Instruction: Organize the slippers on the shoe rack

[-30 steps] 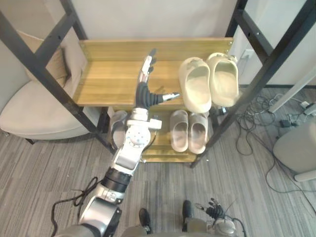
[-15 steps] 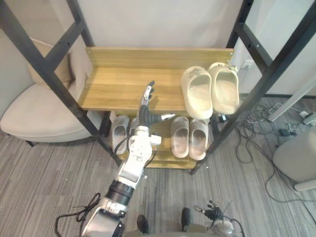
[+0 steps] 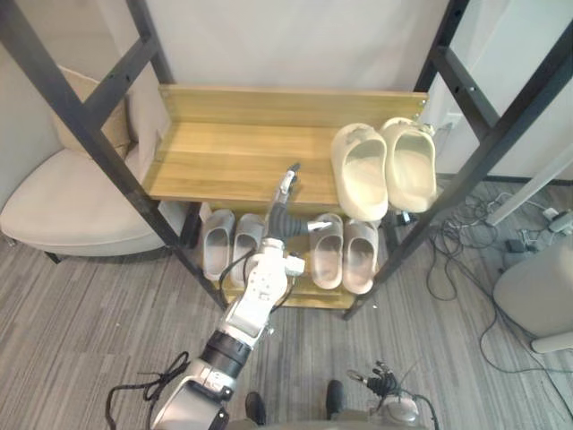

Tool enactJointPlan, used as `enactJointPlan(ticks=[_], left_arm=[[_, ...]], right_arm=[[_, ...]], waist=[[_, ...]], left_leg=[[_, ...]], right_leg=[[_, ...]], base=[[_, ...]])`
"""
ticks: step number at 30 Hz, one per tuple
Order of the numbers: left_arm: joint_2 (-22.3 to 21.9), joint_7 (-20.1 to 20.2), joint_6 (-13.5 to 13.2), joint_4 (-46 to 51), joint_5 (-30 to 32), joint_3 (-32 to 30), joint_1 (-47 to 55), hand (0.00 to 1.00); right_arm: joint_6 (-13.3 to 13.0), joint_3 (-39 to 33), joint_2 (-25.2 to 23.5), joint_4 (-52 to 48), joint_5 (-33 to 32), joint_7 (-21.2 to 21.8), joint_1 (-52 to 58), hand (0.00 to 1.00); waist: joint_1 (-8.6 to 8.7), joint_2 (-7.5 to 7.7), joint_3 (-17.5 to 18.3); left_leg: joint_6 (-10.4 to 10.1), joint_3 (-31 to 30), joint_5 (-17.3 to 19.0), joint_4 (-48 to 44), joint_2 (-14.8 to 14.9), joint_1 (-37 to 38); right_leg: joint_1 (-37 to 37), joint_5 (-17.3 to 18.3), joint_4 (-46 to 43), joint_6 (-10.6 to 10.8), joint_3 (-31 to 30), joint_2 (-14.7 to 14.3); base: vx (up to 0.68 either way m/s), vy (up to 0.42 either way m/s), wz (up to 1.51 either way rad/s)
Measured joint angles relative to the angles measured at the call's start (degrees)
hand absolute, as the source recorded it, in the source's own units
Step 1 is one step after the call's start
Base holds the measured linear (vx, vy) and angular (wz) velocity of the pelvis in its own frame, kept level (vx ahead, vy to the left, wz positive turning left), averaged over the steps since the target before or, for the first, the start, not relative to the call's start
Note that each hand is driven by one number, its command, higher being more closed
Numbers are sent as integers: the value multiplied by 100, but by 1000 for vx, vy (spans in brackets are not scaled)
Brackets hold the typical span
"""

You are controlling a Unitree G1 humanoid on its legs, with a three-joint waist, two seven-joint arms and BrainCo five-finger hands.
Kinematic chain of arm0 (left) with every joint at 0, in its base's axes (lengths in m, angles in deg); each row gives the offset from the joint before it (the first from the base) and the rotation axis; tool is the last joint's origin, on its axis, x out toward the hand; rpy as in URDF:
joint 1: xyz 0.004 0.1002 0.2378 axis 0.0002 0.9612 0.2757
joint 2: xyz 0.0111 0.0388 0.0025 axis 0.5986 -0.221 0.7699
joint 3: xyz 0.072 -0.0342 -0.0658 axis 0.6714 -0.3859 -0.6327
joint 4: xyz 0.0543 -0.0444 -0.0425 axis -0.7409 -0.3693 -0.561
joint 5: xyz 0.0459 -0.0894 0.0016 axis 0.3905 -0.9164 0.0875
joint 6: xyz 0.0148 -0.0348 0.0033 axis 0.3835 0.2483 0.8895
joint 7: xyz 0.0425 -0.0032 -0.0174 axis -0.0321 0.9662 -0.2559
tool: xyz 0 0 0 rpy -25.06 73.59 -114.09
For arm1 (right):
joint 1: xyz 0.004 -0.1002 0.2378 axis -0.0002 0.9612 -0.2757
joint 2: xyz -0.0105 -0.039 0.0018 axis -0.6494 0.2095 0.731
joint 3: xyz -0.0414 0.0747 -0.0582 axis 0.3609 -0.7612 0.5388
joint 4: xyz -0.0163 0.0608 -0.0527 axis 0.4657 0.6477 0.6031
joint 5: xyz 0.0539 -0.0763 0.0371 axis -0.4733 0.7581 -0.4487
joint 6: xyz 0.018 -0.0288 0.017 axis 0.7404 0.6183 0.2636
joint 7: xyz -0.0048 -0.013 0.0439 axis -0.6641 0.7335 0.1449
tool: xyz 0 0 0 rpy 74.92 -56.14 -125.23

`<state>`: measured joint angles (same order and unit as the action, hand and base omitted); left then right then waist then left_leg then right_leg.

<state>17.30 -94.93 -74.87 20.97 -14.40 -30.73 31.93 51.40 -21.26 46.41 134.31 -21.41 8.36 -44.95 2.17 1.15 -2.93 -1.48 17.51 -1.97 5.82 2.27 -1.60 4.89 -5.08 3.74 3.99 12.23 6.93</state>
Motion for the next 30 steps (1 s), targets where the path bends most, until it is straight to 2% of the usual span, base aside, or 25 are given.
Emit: enactJointPlan(ticks=[18,20,24,26,30], left_arm=[[-134,-6,6,-445,-1,283,-382,0],[-204,-15,98,-455,-2,343,-516,0],[-271,-18,121,-563,-2,450,-719,0],[-452,-35,197,-625,-6,403,-790,0],[-458,-44,243,-677,-6,393,-889,0]], right_arm=[[2,-18,-75,-7,-165,0,-76,0],[1,-20,-65,-6,-166,-1,-78,0],[1,-39,-62,-9,-172,-16,-70,0],[1,-117,-64,-10,-175,-35,-60,0],[-2,-132,-53,-41,-175,-50,-49,0]], waist=[[69,63,-28],[59,74,-39],[70,80,-45],[71,79,-48],[70,69,-89]], left_leg=[[-17,78,12,0,5,-9],[-31,93,23,0,14,-73],[-32,188,25,-3,9,-137],[-33,214,30,-6,6,-141],[-40,230,114,-129,12,-138]], right_leg=[[26,-34,52,1,-57,-6],[171,-13,-46,10,-134,2],[333,29,-186,22,-222,14],[396,100,-312,28,-267,23],[425,193,-473,36,-320,40]], base=[[-22,-4,-2],[-27,0,-9],[-14,10,-12],[-2,5,-2],[-6,1,-1]])
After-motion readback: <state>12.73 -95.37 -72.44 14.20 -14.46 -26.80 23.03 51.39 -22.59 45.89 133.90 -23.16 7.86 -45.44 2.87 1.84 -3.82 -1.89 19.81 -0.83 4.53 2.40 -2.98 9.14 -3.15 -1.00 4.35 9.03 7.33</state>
